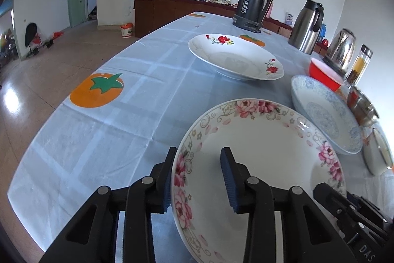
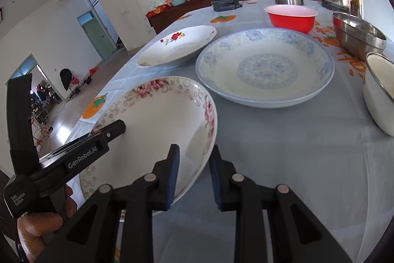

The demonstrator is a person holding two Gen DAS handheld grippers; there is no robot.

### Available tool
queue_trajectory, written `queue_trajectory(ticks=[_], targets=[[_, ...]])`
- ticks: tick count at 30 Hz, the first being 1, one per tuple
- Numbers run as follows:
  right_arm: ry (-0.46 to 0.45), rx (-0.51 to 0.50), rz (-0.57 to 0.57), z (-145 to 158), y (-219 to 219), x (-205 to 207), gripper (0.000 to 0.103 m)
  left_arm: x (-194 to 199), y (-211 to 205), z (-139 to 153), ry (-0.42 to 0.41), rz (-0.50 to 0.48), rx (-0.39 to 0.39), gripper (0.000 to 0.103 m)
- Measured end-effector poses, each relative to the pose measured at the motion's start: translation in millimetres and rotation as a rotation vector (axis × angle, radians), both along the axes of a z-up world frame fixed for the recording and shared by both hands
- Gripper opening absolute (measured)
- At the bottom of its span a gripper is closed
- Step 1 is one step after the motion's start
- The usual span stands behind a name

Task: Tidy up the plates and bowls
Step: 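Lift the pink-floral plate and carry it toward the blue-patterned plate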

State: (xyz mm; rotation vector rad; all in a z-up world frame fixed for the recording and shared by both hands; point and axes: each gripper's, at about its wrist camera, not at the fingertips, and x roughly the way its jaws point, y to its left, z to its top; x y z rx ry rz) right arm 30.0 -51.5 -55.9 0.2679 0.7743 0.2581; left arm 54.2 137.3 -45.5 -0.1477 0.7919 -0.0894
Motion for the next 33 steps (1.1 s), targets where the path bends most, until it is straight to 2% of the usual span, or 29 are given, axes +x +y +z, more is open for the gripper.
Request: queue_trajectory(ticks=[3, 15, 33], targets=[[-0.002, 0.015, 0.008, -1, -2, 0, 0.025, -2, 4, 0, 0.0, -0.01, -0.037, 0.038], [-0.041, 0.024, 0.012, 4, -5, -3, 0.025, -6, -4, 11, -0.042, -0.011, 0.013, 0.038], [-0.082, 0.021, -0.039, 13, -23, -19, 0.025, -6, -26, 12, -0.045, -0.034, 0.015, 0.038]])
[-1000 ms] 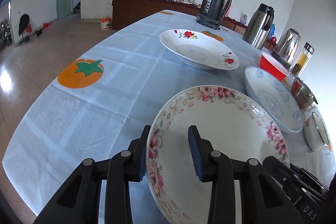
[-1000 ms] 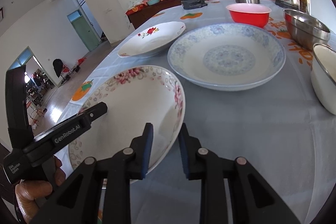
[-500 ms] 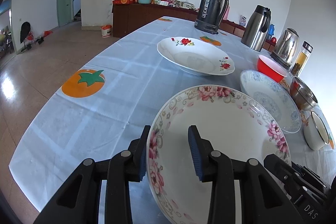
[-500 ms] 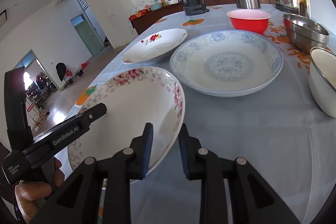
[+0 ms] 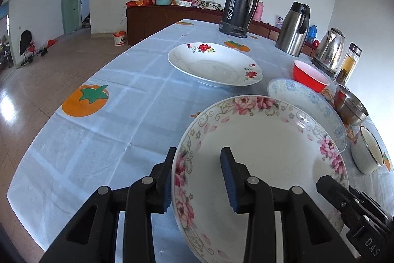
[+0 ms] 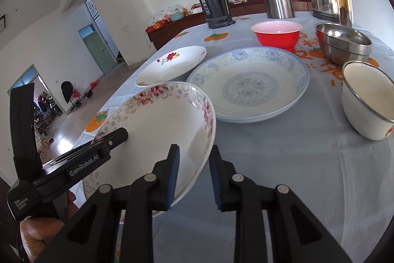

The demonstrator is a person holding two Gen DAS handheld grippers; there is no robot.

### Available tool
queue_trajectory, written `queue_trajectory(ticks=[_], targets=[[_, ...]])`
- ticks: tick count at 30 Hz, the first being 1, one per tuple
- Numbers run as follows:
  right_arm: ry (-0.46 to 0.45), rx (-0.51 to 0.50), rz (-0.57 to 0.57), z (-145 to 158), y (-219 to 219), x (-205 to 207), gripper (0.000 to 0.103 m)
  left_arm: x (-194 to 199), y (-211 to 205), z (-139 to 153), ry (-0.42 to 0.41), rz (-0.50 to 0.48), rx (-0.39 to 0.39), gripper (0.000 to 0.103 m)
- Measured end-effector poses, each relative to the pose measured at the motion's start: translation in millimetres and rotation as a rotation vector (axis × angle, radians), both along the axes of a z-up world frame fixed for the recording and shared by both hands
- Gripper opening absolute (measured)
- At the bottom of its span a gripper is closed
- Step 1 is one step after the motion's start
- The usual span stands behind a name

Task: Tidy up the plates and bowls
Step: 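Lift the pink-floral plate and carry it toward the blue-patterned plate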

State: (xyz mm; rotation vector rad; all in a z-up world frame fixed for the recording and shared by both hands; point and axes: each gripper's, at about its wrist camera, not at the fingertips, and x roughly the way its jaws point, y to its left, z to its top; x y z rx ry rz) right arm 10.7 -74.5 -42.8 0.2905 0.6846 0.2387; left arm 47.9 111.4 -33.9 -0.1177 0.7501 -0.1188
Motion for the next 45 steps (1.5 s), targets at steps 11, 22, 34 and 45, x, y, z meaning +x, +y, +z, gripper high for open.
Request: queue_trajectory(ticks=[11, 22, 34, 45], targets=[[-0.015, 0.007, -0.01, 6, -2, -8, 0.025, -3, -4, 5, -0.017, 0.002, 0.0, 0.038], [-0.034, 0.011, -0.032, 11, -7, -16, 0.025, -2, -11, 13, -0.035, -0.011, 0.0, 0.038], [-0.055, 0.007, -0.07, 20, -17, -22, 0.025, 3, -27, 22, -0.055, -0.034, -0.012, 0.038], [-0.072, 0.008, -0.107, 27, -30, -20, 0.025, 13, -44, 27, -0.062, -0.06, -0.02, 0.038]])
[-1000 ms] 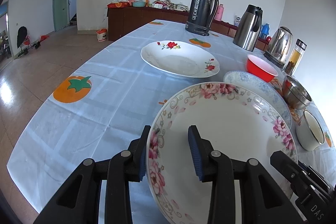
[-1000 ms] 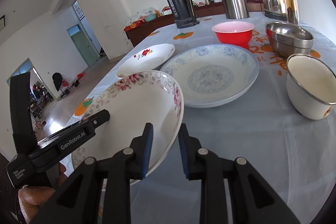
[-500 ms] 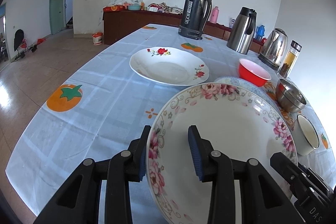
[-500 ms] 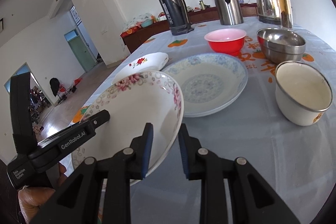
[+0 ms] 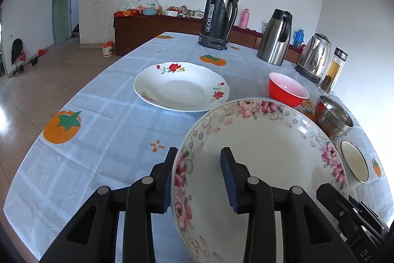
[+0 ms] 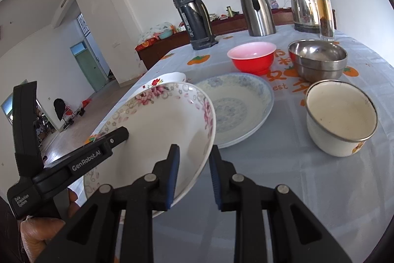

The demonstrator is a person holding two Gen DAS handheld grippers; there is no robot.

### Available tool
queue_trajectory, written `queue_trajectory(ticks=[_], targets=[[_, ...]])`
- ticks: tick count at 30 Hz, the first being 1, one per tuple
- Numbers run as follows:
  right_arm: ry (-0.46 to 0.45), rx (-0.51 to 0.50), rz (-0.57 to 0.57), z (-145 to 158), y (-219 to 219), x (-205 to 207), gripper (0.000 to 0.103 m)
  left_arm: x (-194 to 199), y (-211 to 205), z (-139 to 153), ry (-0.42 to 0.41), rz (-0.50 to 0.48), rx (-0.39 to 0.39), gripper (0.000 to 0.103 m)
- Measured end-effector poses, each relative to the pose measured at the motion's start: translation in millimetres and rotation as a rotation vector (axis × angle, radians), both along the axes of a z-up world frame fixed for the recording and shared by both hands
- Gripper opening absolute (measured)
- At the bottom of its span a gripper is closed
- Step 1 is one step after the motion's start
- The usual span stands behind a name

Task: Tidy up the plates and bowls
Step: 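Lift the pink-floral plate and carry it toward the blue-patterned plate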

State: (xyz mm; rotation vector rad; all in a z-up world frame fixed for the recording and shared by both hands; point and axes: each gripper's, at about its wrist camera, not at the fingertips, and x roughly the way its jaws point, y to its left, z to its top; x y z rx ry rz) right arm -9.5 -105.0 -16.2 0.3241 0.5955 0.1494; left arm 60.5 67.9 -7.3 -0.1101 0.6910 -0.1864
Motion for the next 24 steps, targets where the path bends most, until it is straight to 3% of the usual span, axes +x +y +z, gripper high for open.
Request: queue_trajectory(ticks=[24], targets=[[0.02, 0.013, -0.098, -5, -43, 18, 0.025, 37, -51, -6, 0.022, -0.079, 0.005, 0.038]])
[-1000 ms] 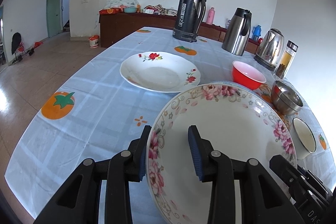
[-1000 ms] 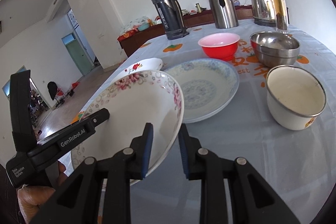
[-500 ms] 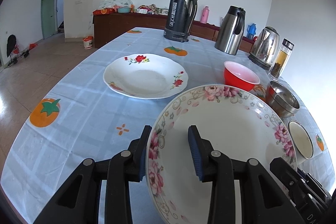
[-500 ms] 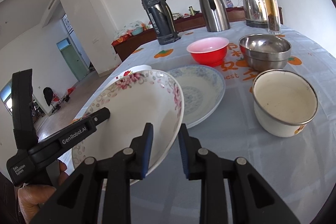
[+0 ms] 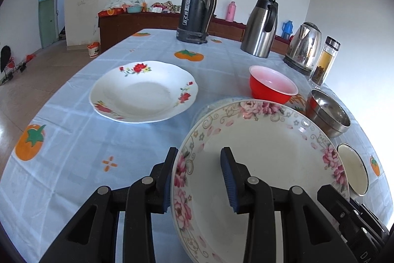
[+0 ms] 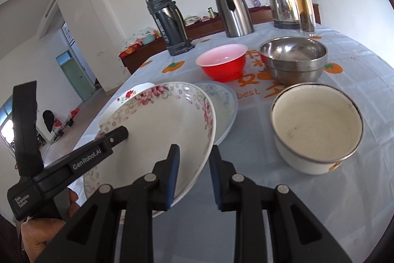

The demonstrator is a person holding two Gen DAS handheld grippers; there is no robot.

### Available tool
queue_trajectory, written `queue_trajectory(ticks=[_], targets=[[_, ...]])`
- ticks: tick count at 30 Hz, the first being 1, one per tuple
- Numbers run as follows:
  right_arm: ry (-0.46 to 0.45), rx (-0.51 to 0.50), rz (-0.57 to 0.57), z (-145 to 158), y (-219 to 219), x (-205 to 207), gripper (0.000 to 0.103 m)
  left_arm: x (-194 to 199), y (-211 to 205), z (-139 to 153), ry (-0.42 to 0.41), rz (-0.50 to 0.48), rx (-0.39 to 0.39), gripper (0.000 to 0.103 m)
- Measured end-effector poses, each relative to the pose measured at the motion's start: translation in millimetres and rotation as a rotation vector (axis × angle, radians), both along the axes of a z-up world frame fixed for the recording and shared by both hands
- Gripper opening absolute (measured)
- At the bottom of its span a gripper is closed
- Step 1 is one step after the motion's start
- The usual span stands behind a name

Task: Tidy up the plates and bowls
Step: 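Lift the pink-floral plate and carry it toward the blue-patterned plate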

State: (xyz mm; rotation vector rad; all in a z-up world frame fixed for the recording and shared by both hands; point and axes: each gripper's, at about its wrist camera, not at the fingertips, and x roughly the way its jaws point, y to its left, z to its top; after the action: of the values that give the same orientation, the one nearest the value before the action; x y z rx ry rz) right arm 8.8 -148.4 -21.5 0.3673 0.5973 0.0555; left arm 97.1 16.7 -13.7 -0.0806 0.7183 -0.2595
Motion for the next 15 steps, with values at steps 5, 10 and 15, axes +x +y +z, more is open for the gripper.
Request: queue_trajectory(ticks=[5, 10, 15], targets=[[0.01, -0.002, -0.01, -4, -8, 11, 0.025, 10, -10, 1, -0.01, -0.009, 0.012, 0.038], [0.01, -0.001, -0.024, -3, -15, 19, 0.025, 18, -18, 3, -0.015, -0.021, 0.009, 0.038], [0.002, -0.007, -0.04, -2, -20, 24, 0.025, 27, -25, 4, -0.021, -0.032, 0.006, 0.038]])
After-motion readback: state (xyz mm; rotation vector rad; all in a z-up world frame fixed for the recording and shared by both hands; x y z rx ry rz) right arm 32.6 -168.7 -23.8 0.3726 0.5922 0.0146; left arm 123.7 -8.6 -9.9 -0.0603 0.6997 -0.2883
